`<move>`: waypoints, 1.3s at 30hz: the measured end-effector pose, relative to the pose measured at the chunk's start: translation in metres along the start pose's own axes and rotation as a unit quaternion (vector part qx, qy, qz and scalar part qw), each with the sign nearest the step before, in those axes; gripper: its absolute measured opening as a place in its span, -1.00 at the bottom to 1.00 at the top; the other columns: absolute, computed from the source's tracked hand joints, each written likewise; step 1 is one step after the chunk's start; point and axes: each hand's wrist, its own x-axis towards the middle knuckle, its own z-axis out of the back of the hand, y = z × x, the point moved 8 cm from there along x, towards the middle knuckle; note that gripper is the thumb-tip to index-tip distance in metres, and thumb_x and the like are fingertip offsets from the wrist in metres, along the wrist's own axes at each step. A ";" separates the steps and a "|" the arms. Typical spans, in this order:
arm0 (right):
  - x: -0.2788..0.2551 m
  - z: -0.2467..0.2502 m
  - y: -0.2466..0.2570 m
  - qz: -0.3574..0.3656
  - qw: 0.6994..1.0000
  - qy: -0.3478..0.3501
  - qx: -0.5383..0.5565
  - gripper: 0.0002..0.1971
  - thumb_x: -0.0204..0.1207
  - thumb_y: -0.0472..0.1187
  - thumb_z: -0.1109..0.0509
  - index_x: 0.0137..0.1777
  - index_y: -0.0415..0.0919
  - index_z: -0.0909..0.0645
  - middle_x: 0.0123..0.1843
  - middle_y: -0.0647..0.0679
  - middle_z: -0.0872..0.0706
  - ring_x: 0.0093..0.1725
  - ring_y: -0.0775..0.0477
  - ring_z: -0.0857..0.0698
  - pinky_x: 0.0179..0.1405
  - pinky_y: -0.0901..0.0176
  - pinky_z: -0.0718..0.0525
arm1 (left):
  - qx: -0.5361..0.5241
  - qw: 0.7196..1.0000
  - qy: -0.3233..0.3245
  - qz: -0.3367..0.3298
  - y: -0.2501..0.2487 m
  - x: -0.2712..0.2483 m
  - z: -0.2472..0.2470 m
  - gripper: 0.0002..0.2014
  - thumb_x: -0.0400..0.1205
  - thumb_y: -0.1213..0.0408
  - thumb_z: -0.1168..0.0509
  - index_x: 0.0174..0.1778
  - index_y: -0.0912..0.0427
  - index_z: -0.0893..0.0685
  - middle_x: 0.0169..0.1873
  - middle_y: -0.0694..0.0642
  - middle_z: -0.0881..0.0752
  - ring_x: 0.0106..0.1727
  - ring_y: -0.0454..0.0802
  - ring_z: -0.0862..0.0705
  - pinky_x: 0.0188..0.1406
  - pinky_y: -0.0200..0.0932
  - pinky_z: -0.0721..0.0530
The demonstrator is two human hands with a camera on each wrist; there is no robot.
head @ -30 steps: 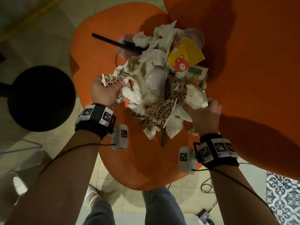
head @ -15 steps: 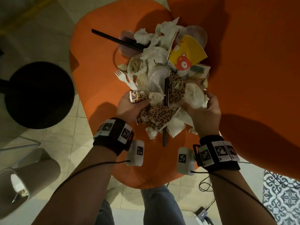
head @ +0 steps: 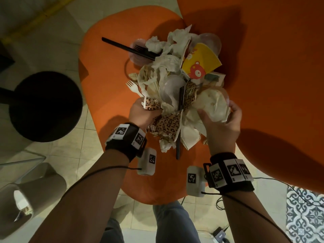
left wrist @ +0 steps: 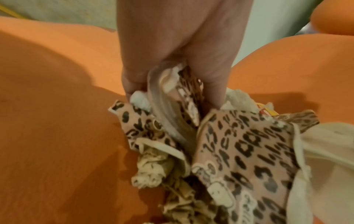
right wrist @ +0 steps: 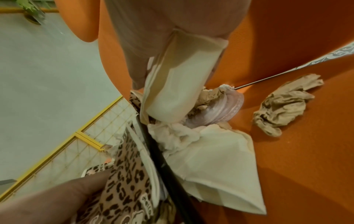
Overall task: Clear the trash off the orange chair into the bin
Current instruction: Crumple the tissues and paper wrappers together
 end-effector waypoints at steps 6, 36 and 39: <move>-0.006 -0.001 0.008 0.006 1.000 0.000 0.007 -0.23 0.16 -0.06 -0.70 0.37 -0.03 -0.44 0.15 0.24 -0.60 0.21 0.17 -0.62 0.27 0.02 -0.67 | -0.001 0.998 -0.051 -0.030 -0.013 -0.011 0.014 -0.48 0.33 0.24 -0.58 0.17 0.18 -0.58 -0.01 0.06 -0.76 -0.01 0.02 -0.74 0.03 0.07 -0.74; -0.064 -0.071 0.071 0.077 0.979 0.136 0.129 -0.31 0.28 -0.23 -0.64 0.39 -0.13 -0.41 0.31 0.05 -0.61 0.28 0.17 -0.64 0.15 0.16 -0.73 | -0.030 0.904 -0.177 -0.389 -0.132 -0.141 0.155 -0.56 0.34 0.35 -0.58 -0.20 -0.10 -0.43 -0.30 -0.48 -0.65 -0.23 -0.50 -0.62 -0.30 -0.53 -0.55; -0.081 -0.091 0.066 0.068 0.978 0.161 0.113 -0.26 0.27 -0.22 -0.66 0.43 -0.13 -0.40 0.34 0.06 -0.60 0.33 0.13 -0.61 0.21 0.15 -0.70 | -0.028 0.904 -0.196 -0.378 -0.121 -0.150 0.179 -0.55 0.32 0.32 -0.59 -0.21 -0.13 -0.43 -0.29 -0.45 -0.65 -0.23 -0.49 -0.61 -0.29 -0.49 -0.57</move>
